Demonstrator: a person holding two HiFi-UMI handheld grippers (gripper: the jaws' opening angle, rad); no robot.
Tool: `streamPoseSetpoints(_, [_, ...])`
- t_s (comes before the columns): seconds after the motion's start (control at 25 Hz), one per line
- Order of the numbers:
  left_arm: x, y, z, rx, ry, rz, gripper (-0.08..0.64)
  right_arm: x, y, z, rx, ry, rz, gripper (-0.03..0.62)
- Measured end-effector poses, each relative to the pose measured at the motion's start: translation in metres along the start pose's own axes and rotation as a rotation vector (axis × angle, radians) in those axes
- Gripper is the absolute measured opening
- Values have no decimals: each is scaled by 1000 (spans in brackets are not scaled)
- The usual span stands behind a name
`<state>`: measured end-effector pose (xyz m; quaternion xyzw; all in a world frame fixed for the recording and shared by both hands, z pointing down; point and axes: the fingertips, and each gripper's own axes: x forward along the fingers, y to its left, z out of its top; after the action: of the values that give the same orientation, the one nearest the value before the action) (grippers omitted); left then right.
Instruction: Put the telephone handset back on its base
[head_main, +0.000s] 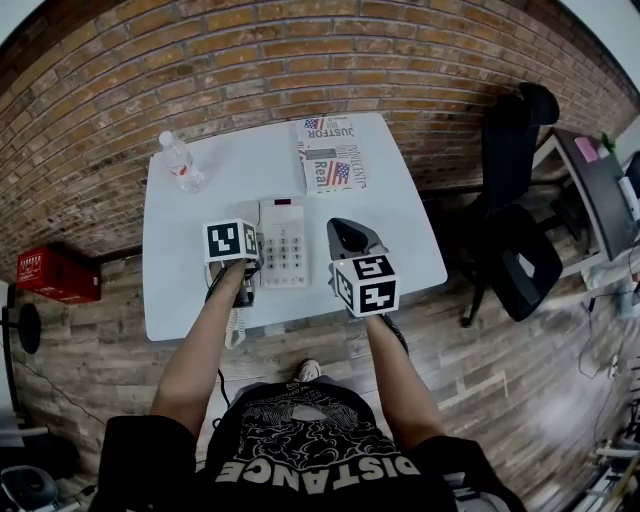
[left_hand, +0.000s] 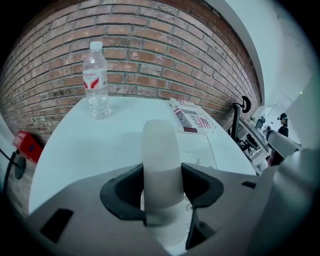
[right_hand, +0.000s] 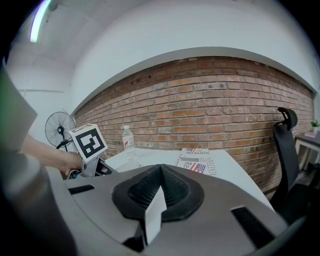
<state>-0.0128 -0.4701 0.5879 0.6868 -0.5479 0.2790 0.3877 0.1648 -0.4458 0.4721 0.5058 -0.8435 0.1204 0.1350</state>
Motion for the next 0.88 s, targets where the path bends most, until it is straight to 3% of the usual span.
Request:
streamPoseSetpoints(0.6, [-7, -5, -2, 40, -18, -105, 253, 1, 9, -3, 0, 9, 19, 0])
streamPoseSetpoints(0.88, [-22, -7, 1, 63, -71, -165, 255, 1, 22, -3, 11, 12, 17, 0])
